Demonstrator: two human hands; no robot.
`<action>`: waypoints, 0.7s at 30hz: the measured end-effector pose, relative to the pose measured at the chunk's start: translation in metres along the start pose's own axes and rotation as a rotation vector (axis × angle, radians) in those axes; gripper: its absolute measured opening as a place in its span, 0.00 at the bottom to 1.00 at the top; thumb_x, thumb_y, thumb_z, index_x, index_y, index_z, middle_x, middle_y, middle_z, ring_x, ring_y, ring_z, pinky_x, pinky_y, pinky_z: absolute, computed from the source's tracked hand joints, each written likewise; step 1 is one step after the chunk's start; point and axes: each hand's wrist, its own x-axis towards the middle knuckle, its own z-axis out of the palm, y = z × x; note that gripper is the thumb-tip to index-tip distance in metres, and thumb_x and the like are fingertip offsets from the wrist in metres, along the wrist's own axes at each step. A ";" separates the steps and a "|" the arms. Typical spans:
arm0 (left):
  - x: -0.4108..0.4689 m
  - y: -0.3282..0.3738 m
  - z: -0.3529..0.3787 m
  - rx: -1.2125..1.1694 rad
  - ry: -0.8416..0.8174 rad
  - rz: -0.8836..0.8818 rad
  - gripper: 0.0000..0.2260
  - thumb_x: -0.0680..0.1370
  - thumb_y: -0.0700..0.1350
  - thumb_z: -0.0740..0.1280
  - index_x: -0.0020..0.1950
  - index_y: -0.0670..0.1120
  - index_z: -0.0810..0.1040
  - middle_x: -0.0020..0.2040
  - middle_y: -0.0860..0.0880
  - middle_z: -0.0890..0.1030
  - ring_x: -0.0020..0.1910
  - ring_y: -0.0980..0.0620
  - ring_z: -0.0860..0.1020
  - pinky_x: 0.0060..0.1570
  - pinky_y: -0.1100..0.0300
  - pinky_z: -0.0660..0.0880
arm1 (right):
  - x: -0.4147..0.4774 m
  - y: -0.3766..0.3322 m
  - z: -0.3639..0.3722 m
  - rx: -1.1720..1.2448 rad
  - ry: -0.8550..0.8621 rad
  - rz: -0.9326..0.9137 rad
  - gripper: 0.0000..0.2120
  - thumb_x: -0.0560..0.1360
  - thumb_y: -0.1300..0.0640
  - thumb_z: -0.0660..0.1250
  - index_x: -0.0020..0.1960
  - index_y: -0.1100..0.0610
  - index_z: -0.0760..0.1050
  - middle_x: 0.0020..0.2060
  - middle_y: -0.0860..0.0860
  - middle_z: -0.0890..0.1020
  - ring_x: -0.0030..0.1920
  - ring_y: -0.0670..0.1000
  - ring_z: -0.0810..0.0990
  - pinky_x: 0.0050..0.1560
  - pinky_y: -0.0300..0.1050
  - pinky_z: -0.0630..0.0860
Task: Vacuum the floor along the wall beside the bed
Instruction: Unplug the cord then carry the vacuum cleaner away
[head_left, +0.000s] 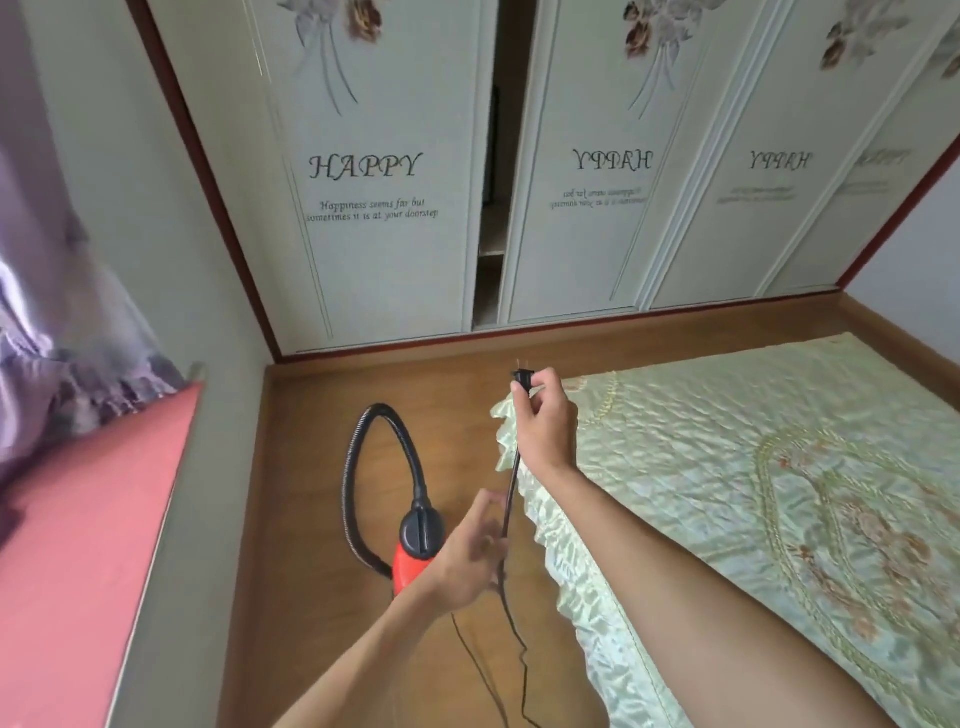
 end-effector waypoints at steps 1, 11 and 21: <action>0.001 -0.006 -0.013 0.015 0.011 0.004 0.18 0.80 0.36 0.57 0.61 0.58 0.62 0.44 0.38 0.73 0.37 0.42 0.71 0.39 0.41 0.78 | 0.004 -0.004 0.015 -0.004 -0.008 0.006 0.08 0.80 0.55 0.66 0.46 0.58 0.69 0.24 0.43 0.71 0.25 0.43 0.69 0.29 0.42 0.63; 0.018 -0.055 -0.113 0.017 0.020 -0.043 0.16 0.82 0.36 0.56 0.58 0.58 0.61 0.41 0.48 0.70 0.35 0.48 0.69 0.39 0.34 0.78 | 0.026 -0.037 0.125 -0.055 -0.104 0.047 0.10 0.80 0.53 0.65 0.45 0.54 0.66 0.27 0.45 0.74 0.28 0.54 0.75 0.32 0.58 0.77; 0.038 -0.077 -0.151 -0.031 0.144 -0.083 0.16 0.81 0.35 0.57 0.57 0.56 0.61 0.41 0.43 0.69 0.36 0.47 0.69 0.39 0.36 0.80 | 0.049 -0.052 0.186 -0.110 -0.169 0.005 0.11 0.80 0.50 0.64 0.43 0.47 0.63 0.29 0.47 0.74 0.30 0.58 0.77 0.32 0.60 0.78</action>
